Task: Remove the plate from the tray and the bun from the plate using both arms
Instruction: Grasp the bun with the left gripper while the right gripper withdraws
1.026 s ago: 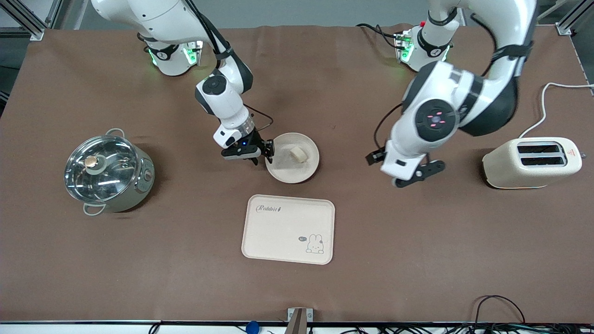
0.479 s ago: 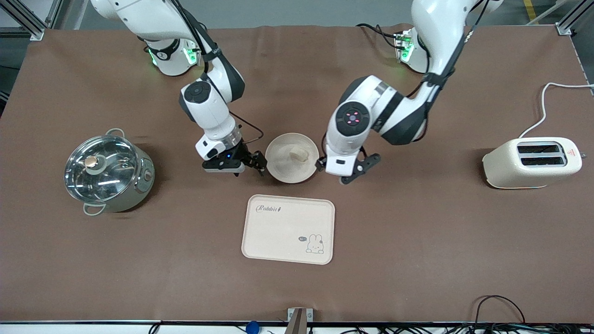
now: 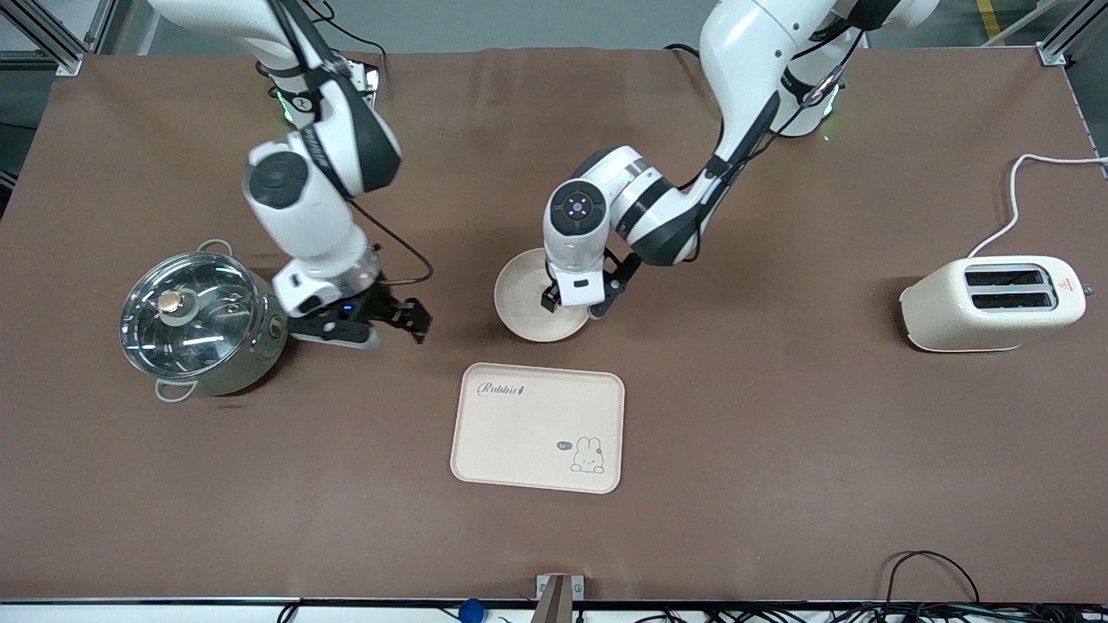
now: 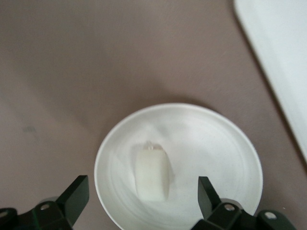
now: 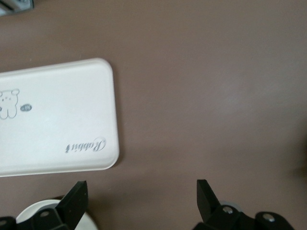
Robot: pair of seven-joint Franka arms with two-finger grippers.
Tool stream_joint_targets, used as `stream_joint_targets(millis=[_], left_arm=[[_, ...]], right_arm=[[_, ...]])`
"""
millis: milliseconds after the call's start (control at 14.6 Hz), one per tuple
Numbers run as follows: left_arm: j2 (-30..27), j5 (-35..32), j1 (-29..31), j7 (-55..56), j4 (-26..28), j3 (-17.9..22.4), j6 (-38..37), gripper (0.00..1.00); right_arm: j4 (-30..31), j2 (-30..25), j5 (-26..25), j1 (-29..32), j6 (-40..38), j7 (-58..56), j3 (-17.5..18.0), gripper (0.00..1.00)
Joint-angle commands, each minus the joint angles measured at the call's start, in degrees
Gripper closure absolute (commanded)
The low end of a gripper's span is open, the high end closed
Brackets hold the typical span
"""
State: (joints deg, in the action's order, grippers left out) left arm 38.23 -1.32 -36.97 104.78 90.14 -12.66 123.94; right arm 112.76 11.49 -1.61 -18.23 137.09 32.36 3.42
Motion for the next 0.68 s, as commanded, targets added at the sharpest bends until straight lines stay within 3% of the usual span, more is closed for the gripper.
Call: stream_joint_targets(millis=[0,342,616], left_arm=[[0.79,0.01,-1.43,6.74,1.34,0.44,4.36,0.0],[1.93,-1.75,-2.76,12.47,4.34,0.53,9.92,0.0],[3.69,-1.75,-2.67,14.4,4.26,0.62,12.9,0.05]], right_arm=[[-1.3,-4.45,-1.29,8.18,-6.98,-12.35,0.97,0.0],[-13.07,-4.81,-0.59,19.27,-25.45,-31.72,0.97,0.0],[-13.09,-10.07,-0.5,22.18,-29.85,-33.86,0.89,0.0]])
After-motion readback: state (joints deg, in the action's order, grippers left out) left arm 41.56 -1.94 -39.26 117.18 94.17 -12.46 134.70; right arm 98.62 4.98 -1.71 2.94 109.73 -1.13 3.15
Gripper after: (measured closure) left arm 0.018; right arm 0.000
